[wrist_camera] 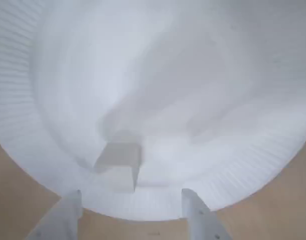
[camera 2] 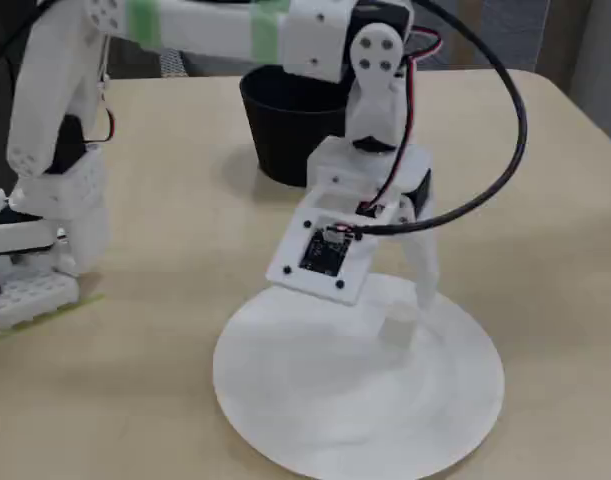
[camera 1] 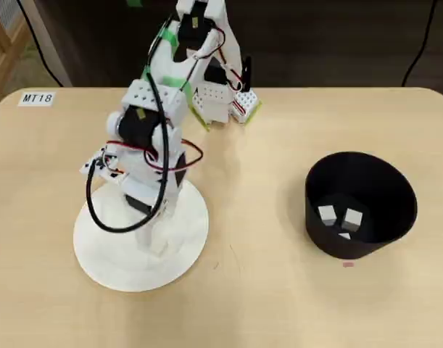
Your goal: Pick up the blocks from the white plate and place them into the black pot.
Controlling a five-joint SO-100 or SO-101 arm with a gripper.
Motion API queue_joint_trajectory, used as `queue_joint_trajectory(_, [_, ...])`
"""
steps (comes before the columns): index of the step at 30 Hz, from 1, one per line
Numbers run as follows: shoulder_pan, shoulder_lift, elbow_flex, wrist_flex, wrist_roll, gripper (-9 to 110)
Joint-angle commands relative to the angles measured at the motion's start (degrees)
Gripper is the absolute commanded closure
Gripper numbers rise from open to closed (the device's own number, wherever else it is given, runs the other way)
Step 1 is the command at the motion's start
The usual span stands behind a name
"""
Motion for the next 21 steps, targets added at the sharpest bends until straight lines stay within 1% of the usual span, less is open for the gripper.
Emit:
queue_joint_trajectory(1, [0.3, -0.2, -2.9, -0.8, -0.3, 71])
queue_joint_trajectory(7, [-0.1, -2.5, -2.9, -3.3, -1.6, 70])
queue_joint_trajectory(14, [-0.1, -4.6, -3.0, -5.3, -1.1, 73])
queue_joint_trajectory(15, [-0.2, -4.7, -3.0, -5.7, -0.7, 74])
queue_joint_trajectory(21, [-0.2, -7.0, -4.9, -7.2, 1.8, 97])
